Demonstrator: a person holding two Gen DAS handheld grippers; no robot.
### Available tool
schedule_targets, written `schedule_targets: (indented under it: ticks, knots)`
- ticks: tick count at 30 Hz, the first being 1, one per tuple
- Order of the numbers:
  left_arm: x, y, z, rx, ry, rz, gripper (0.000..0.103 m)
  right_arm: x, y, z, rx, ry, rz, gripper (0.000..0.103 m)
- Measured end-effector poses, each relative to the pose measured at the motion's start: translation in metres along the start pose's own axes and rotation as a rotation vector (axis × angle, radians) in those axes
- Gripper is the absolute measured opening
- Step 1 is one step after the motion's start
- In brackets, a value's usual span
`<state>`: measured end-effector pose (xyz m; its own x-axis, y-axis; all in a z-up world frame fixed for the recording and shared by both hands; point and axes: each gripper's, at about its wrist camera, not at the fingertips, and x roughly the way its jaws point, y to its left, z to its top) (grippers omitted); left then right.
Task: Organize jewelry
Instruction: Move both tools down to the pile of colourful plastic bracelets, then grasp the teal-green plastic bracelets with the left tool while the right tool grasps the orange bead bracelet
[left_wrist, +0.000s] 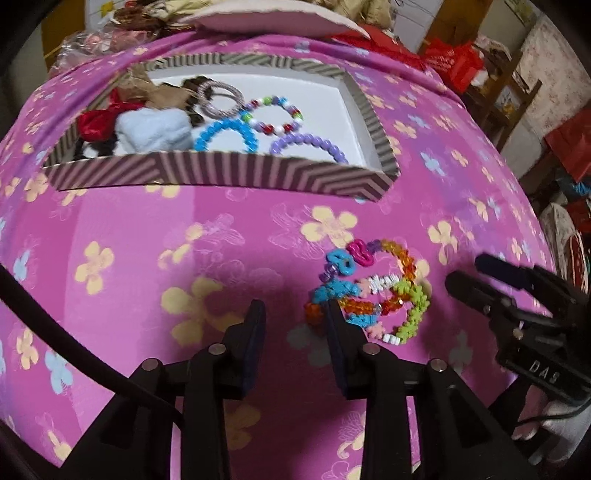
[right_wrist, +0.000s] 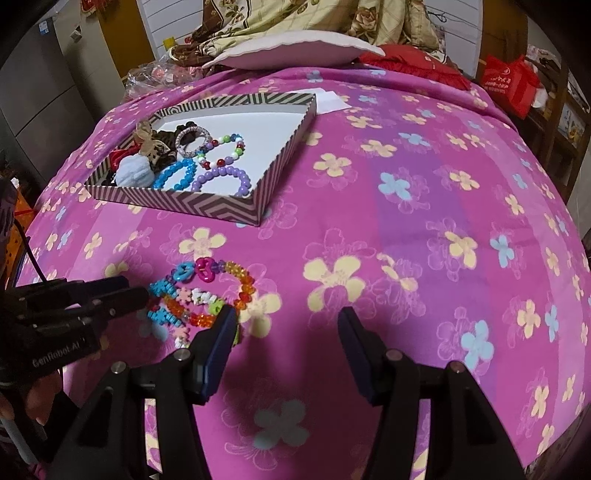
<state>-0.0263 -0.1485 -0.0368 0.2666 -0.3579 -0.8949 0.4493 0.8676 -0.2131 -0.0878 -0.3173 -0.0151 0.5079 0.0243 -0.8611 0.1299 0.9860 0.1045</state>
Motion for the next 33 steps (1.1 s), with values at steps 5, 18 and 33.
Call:
schedule_targets:
  ticks: [5, 18, 33]
  knots:
    - [-0.003, -0.001, -0.003, 0.017, 0.007, -0.033, 0.045, 0.003, -0.004, 0.004, 0.010, 0.000, 0.007, 0.059]
    - [0.000, 0.001, -0.001, 0.066, 0.024, 0.008, 0.023, 0.013, -0.002, 0.010, 0.000, 0.014, 0.010, 0.059]
    - [-0.012, 0.042, -0.006, 0.035, 0.011, 0.060, 0.026, 0.041, 0.040, 0.017, -0.169, 0.045, 0.001, 0.052]
